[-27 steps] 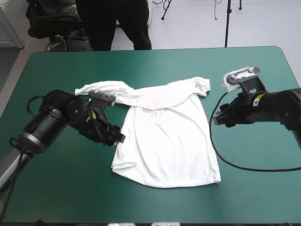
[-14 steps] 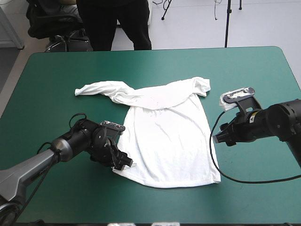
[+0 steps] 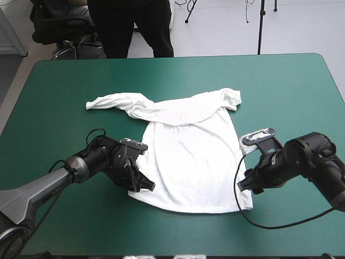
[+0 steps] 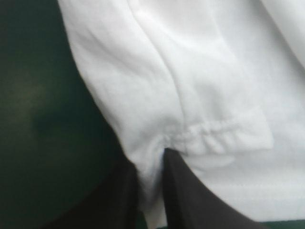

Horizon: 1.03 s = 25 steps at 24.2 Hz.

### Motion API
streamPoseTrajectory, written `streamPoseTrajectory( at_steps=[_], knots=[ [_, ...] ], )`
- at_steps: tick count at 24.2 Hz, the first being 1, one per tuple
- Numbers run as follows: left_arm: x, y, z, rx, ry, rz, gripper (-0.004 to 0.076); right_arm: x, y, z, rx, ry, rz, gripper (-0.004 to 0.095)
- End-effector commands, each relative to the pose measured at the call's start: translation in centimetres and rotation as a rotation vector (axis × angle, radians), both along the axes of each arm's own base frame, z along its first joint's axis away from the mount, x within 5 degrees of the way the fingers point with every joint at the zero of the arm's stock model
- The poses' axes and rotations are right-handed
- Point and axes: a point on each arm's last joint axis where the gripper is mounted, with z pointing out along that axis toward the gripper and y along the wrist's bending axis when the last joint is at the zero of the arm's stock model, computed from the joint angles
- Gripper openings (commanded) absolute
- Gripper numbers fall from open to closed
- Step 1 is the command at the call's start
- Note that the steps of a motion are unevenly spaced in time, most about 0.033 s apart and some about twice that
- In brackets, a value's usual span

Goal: Fold the cloth

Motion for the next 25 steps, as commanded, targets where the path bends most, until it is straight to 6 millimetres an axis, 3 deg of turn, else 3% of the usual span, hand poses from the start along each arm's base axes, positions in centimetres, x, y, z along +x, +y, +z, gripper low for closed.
streamPoseTrajectory(
  at_steps=[1, 3, 14, 21, 25],
  knots=[
    [0.2, -0.8, 0.4, -0.063, -0.028, 0.022, 0.0025, -0.8, 0.8, -0.7, -0.01, -0.019, 0.012, 0.0608],
    [0.2, -0.8, 0.4, -0.066, -0.032, 0.022, -0.0009, -1.2, 1.2, -1.9, -0.025, -0.006, 0.006, 0.0608],
    [0.2, -0.8, 0.4, -0.066, -0.033, 0.022, -0.0009, -2.6, 1.1, -9.3, -0.031, 0.042, -0.049, 0.0608],
    [0.0, -0.7, 0.3, -0.059, -0.014, 0.03, -0.0009, -1.6, 2.2, -11.5, 0.003, 0.082, -0.065, 0.0594],
    [0.0, -0.7, 0.3, -0.057, -0.01, 0.03, -0.0009, -1.4, 2.5, -11.7, 0.022, 0.081, -0.038, 0.0384]
  ],
)
